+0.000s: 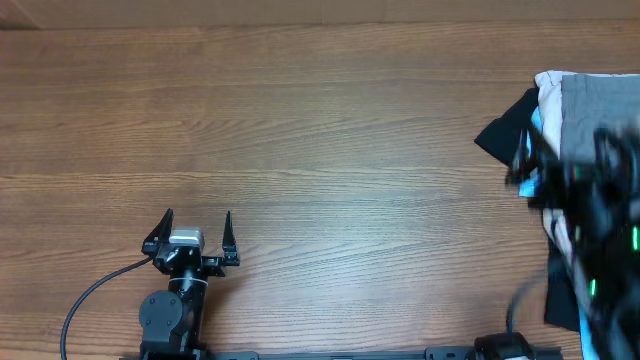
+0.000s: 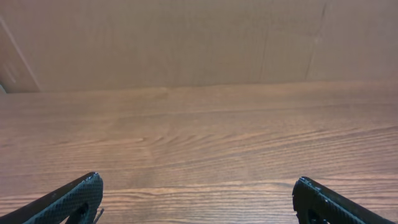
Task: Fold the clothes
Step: 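Reach the right gripper to the top grey shorts on the clothes stack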
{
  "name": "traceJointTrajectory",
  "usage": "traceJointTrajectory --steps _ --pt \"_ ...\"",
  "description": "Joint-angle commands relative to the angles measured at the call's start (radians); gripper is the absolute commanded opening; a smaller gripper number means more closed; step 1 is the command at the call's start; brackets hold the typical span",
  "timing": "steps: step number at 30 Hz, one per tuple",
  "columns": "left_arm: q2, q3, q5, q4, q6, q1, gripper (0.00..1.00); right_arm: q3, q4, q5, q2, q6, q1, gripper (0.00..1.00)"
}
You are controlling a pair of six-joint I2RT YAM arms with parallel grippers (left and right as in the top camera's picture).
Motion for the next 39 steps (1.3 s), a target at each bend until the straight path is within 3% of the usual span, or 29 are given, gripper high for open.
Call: traceJointTrajectory --steps 1,6,10,24,34,39 --pt "-0.011 -0.004 -0.012 0.004 0.019 -0.006 1.00 0.234 -0.100 0.068 0.203 -0.042 -0.007 1.00" --pt "-0.011 -0.004 -0.012 0.003 0.019 -0.006 1.00 0.606 -0.326 0.140 0.570 -0.042 -0.090 1.00" --pt "-0.011 -0.004 -0.012 0.003 0.019 -0.006 1.00 0.761 -0.372 0.159 0.803 -0.068 -0.197 1.00" --pt "-0.010 -0.004 -0.012 0.003 0.019 -0.006 1.00 0.776 -0.245 0.152 1.221 -0.109 -0.368 1.00" --pt "-0.010 -0.004 -0.012 0.003 0.019 -0.006 1.00 0.775 -0.114 0.162 1.442 -0.174 -0.425 0.85" --pt "-0.010 -0.004 -0.012 0.003 0.019 -0.006 1.00 0.774 -0.030 0.250 1.502 -0.260 -0.428 0.85"
